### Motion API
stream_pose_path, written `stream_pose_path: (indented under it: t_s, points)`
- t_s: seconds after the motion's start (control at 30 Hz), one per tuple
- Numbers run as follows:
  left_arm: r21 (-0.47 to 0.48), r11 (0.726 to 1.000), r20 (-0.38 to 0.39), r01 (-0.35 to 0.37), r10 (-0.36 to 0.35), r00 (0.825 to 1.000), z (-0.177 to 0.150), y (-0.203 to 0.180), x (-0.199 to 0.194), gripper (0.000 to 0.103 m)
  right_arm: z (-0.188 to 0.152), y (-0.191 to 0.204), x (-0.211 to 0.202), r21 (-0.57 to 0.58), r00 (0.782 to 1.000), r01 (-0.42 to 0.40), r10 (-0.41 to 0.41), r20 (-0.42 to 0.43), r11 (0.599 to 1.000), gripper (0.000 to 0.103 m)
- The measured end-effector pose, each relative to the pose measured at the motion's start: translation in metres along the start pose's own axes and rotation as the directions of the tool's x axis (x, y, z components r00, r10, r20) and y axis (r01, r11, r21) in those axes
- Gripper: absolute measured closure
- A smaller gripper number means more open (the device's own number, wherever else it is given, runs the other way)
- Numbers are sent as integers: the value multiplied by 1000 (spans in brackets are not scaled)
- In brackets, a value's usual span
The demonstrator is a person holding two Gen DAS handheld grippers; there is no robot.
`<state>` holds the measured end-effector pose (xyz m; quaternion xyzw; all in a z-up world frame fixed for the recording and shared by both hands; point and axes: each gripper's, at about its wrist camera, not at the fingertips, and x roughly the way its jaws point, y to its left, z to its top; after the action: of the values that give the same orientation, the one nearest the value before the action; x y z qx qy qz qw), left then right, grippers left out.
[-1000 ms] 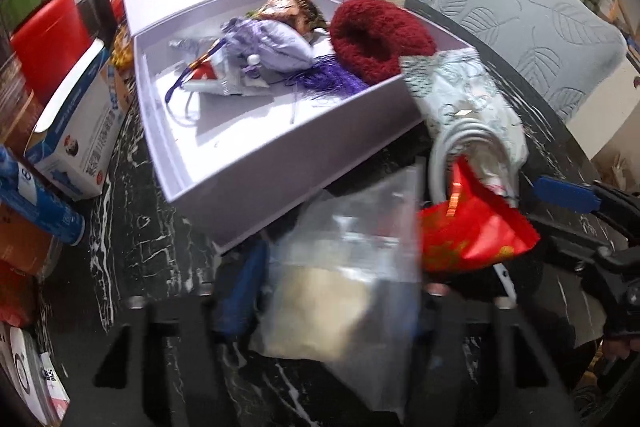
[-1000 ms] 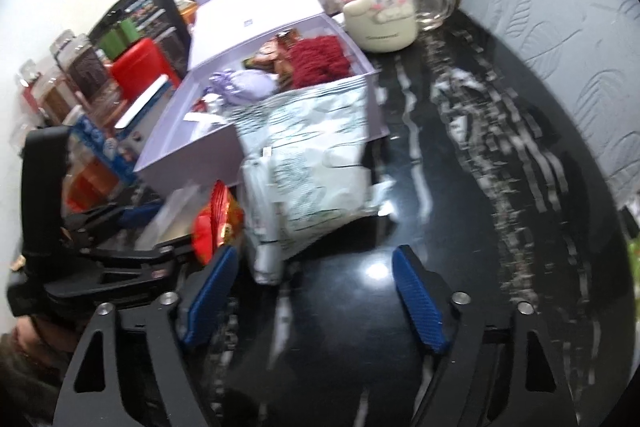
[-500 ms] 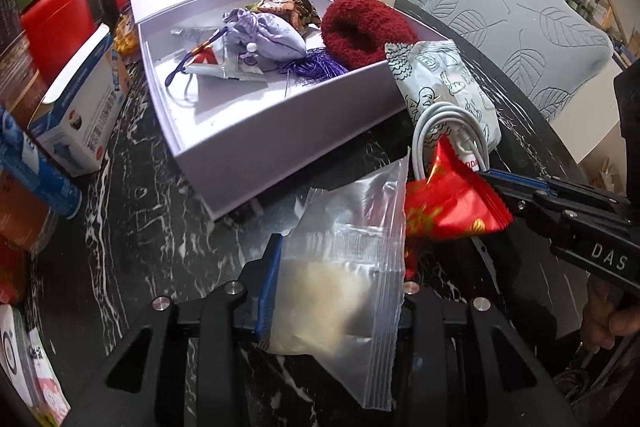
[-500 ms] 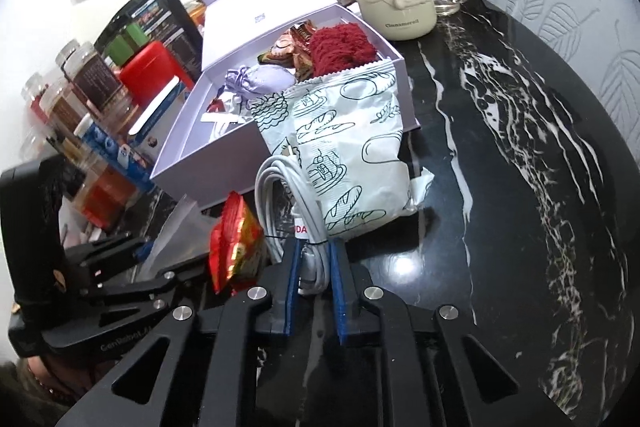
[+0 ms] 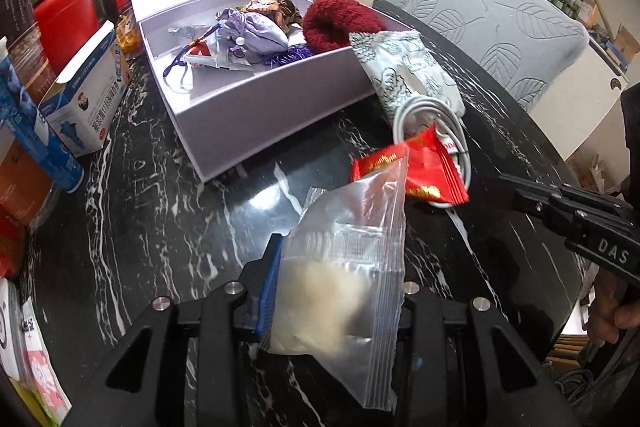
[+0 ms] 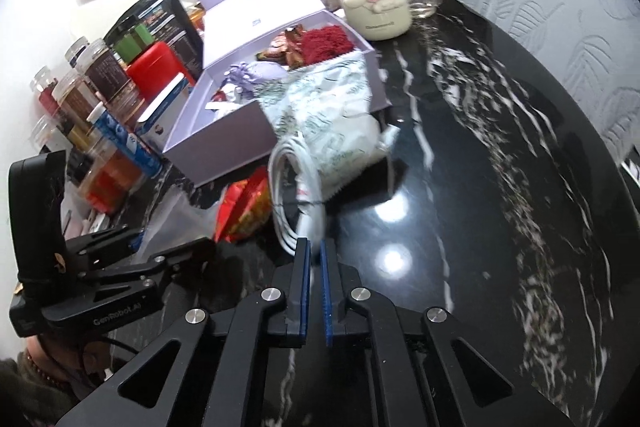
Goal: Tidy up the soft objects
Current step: 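Lift the zip bag with the left tool while the right tool pulls the cable free of the patterned pouch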
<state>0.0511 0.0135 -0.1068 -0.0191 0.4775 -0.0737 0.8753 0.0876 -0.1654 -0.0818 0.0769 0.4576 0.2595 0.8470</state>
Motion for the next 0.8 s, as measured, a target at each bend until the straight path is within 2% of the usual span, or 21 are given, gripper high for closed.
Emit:
stream_pose_path:
  t_s: [0.1, 0.13, 0.17, 0.23, 0.33, 0.6, 0.67, 0.73, 0.77, 0.8]
  points:
    - [-1, 1000, 12, -1, 1, 1000, -5, -1, -7, 66, -5, -4, -5, 13, 999, 39, -39, 25, 999, 95]
    - [-2, 1000, 15, -3, 3, 1000, -5, 0, -8, 66, -5, -5, -5, 25, 998, 47, -48, 31, 999, 83]
    - [-3, 1000, 19, -6, 6, 1000, -6, 0, -10, 66, -5, -5, -5, 29, 998, 51, -52, 31, 998, 56]
    - [-10, 1000, 24, -14, 14, 1000, -9, 2, -13, 66, -5, -1, -2, 29, 996, 82, -82, 31, 996, 26]
    - [-34, 999, 25, -22, 22, 999, -12, 9, -14, 66, -5, 9, 2, -12, 992, 117, -116, 57, 993, 26]
    - [-94, 994, 27, -50, 52, 998, -12, 29, -17, 66, 13, 31, 31, -121, 984, 179, -178, 18, 976, 27]
    - [-102, 993, 28, -54, 57, 998, -12, 32, -18, 66, 16, 33, 36, -130, 982, 191, -191, 9, 973, 44]
    - [-106, 993, 28, -55, 58, 998, -11, 35, -18, 66, 17, 32, 40, -110, 984, 175, -176, -5, 978, 75]
    - [-107, 993, 28, -54, 58, 998, -12, 36, -18, 66, 15, 31, 39, -101, 985, 167, -169, -12, 981, 86]
    - [-106, 993, 28, -53, 57, 998, -11, 36, -17, 66, 14, 29, 39, -85, 988, 149, -151, -19, 985, 87]
